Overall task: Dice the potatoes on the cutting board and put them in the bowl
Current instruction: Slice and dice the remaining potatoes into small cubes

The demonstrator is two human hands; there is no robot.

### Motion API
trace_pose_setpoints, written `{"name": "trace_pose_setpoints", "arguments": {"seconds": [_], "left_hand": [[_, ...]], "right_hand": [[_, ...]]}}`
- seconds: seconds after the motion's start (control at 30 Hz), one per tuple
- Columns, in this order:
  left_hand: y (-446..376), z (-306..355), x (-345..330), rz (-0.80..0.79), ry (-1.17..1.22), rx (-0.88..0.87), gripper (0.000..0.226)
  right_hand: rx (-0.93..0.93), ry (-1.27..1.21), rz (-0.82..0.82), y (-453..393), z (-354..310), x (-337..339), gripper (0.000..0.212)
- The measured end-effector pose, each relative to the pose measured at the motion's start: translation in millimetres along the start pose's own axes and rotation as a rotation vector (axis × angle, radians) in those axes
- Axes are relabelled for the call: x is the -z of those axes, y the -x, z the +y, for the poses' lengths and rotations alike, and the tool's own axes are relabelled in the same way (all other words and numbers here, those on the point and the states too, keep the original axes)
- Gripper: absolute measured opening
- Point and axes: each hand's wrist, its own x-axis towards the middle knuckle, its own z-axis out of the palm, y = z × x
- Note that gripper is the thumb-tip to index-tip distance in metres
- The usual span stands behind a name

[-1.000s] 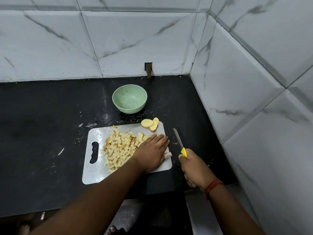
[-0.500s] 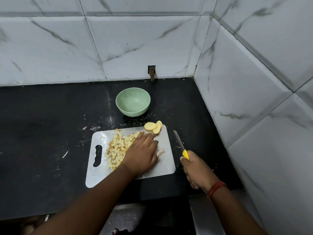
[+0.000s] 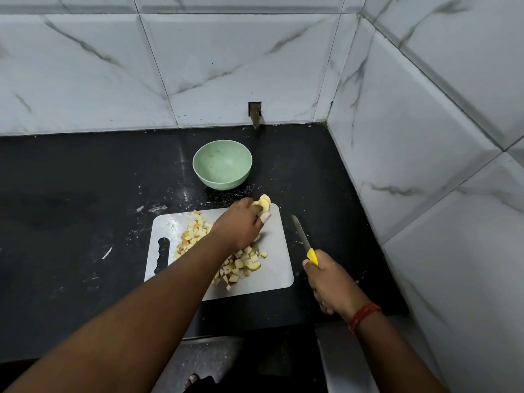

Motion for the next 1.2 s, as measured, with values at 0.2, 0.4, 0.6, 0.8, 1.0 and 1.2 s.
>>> {"name": "trace_pose_setpoints", "arguments": {"seconds": [0.2,0.4,0.6,0.8,1.0,1.2], "left_hand": [[17,8,4,0.281,0.130,-0.038,0.042],[29,26,-26,0.144,0.081,-0.262,0.045],[39,17,-34,0.187,-0.098,-0.242,0.042],[57,12,-37,0.161,-0.165,-0.323,0.058],[61,6,-43,0.089,-0.159,-0.358,0.059],[62,1,-45,0.076,-0.209,-0.373,0.061]], "right_hand": [[0.011,-0.039,0.024,-1,-3,5,0.019],[0.019,-0.022,0.023,-2,-9,5,0.016],[-0.021,-0.012,-0.025,-1,-13,1,0.011],[-0.070,0.241,-0.054,-4,-20,-13,0.014],[0.028,0.568,-0.028,-12,-37,-29,0.011],[0.017,0.687,-0.039,-26,-39,-40,0.036]]}}
